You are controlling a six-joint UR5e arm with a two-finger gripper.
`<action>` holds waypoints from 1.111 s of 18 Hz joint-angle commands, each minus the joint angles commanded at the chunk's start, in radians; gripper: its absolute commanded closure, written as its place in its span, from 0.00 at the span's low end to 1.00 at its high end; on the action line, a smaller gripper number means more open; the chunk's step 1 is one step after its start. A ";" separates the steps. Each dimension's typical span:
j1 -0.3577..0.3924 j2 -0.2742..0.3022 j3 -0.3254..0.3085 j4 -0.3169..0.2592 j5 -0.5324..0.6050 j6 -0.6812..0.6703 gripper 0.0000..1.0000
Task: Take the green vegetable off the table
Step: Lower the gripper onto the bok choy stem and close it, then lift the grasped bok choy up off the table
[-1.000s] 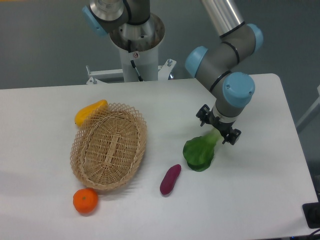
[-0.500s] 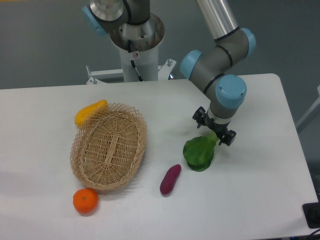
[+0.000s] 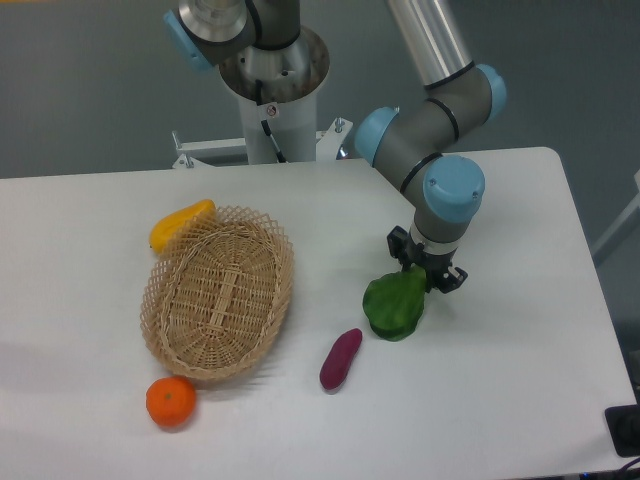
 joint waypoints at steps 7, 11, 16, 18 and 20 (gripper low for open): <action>0.006 0.040 0.093 -0.086 -0.003 0.014 1.00; 0.005 0.040 0.196 -0.244 -0.006 0.009 0.99; 0.006 0.032 0.276 -0.278 -0.011 0.000 0.99; 0.008 0.020 0.311 -0.307 -0.011 0.002 0.99; 0.011 -0.003 0.353 -0.325 -0.012 0.002 0.96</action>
